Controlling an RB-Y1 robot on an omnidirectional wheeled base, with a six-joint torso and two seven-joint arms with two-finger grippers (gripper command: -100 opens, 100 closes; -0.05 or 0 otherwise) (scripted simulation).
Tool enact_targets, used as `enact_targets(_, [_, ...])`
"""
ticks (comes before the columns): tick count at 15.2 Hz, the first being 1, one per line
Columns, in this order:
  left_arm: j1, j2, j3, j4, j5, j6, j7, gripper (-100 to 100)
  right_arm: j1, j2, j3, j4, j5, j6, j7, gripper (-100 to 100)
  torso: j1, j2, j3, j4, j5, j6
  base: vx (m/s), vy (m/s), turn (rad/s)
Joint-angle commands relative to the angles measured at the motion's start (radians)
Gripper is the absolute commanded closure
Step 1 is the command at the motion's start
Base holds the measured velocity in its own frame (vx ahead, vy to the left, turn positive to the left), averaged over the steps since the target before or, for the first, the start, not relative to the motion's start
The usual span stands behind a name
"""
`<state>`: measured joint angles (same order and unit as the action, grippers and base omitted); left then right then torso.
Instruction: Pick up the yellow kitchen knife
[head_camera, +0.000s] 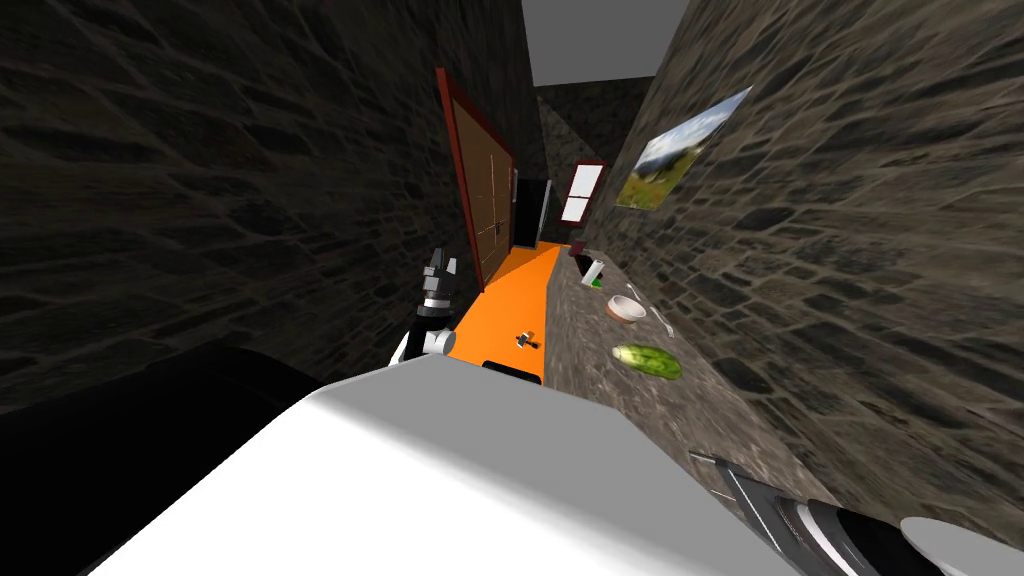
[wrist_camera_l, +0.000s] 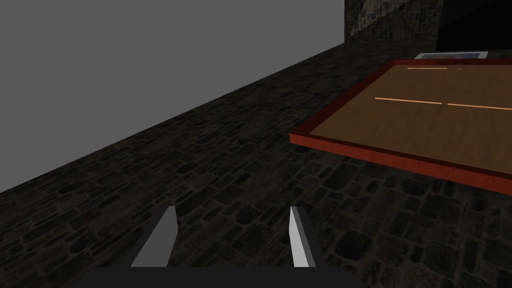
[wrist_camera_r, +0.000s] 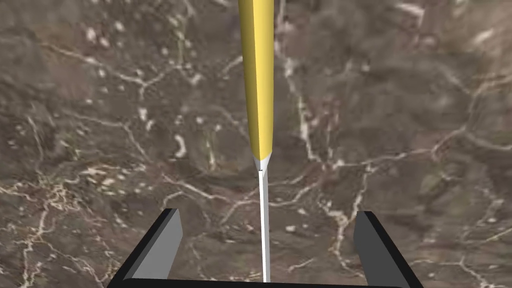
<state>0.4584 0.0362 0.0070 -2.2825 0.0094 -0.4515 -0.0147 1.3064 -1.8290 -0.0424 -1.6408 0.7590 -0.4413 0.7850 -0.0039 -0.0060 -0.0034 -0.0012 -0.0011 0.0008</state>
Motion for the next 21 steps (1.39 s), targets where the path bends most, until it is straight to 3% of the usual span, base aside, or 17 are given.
enact_targets(1, [0.000, 0.000, 0.000, 0.000, 0.000, 0.000, 0.000, 0, 0.004, 0.017, 0.023, -0.018, 0.005, 0.032, 0.001, -100, 0.000, 0.000, 0.000, 0.000, 0.000, 0.000, 0.009, -0.008, 0.125])
enact_targets(3, [0.000, 0.000, 0.000, 0.000, 0.000, 0.000, 0.000, 0, 0.004, 0.017, 0.023, -0.018, 0.005, 0.032, 0.001, -100, 0.000, 0.000, 0.000, 0.000, 0.000, 0.000, 0.006, -0.009, 0.050])
enact_targets(4, [0.000, 0.000, 0.000, 0.000, 0.000, 0.000, 0.000, 0, -0.019, 0.017, 0.043, -0.011, 0.006, 0.024, 0.004, -100, 0.000, 0.000, 0.000, 0.000, 0.000, 0.000, 0.000, 0.000, 0.000])
enact_targets(5, [0.000, 0.000, 0.000, 0.000, 0.000, 0.000, 0.000, 0, -0.014, 0.017, 0.038, -0.012, 0.005, 0.027, 0.004, 100, 0.000, 0.000, 0.000, 0.000, 0.000, 0.000, 0.000, 0.000, 0.000])
enact_targets(9, [0.000, 0.000, 0.000, 0.000, 0.000, 0.000, 0.000, 0, -0.013, 0.017, 0.039, -0.012, 0.006, 0.026, 0.004, 100, 0.000, 0.001, 0.001, 0.001, -0.001, 0.000, 0.000, 0.000, 0.000])
enact_targets(10, [0.000, 0.000, 0.000, 0.000, 0.000, 0.000, 0.000, 0, -0.002, 0.001, 0.010, -0.006, 0.001, 0.009, -0.001, 100, 0.000, 0.001, 0.001, 0.001, -0.001, 0.000, -0.004, 0.005, -0.099])
enact_targets(14, [0.000, 0.000, 0.000, 0.000, 0.000, 0.000, 0.000, 0, -0.014, -0.031, -0.016, 0.018, -0.008, -0.037, -0.004, 100, 0.001, 0.002, 0.001, 0.001, -0.001, 0.001, -0.010, 0.014, -0.099])
enact_targets(17, [0.000, 0.000, 0.000, 0.000, 0.000, 0.000, 0.000, 0, -0.014, -0.031, -0.016, 0.018, -0.008, -0.037, -0.004, 100, 0.001, 0.001, 0.001, 0.000, -0.001, 0.001, -0.007, 0.009, -0.040])
enact_targets(19, [0.000, 0.000, 0.000, 0.000, 0.000, 0.000, 0.000, 0, -0.023, -0.055, -0.036, 0.036, -0.015, -0.071, -0.006, 100, 0.000, 0.001, 0.000, 0.000, -0.001, 0.001, -0.004, 0.005, -0.091])
enact_targets(20, [0.000, 0.000, 0.000, 0.000, 0.000, 0.000, 0.000, 0, -0.007, -0.039, -0.035, 0.029, -0.012, -0.051, -0.001, 100, 0.000, 0.001, 0.000, 0.000, 0.000, 0.001, -0.004, 0.005, -0.046])
enact_targets(21, [0.000, 0.000, 0.000, 0.000, 0.000, 0.000, 0.000, 0, -0.013, -0.030, -0.058, 0.026, -0.055, -0.046, -0.052, -100, 0.000, 0.000, 0.000, 0.000, -0.001, 0.001, -0.015, 0.016, -0.036])
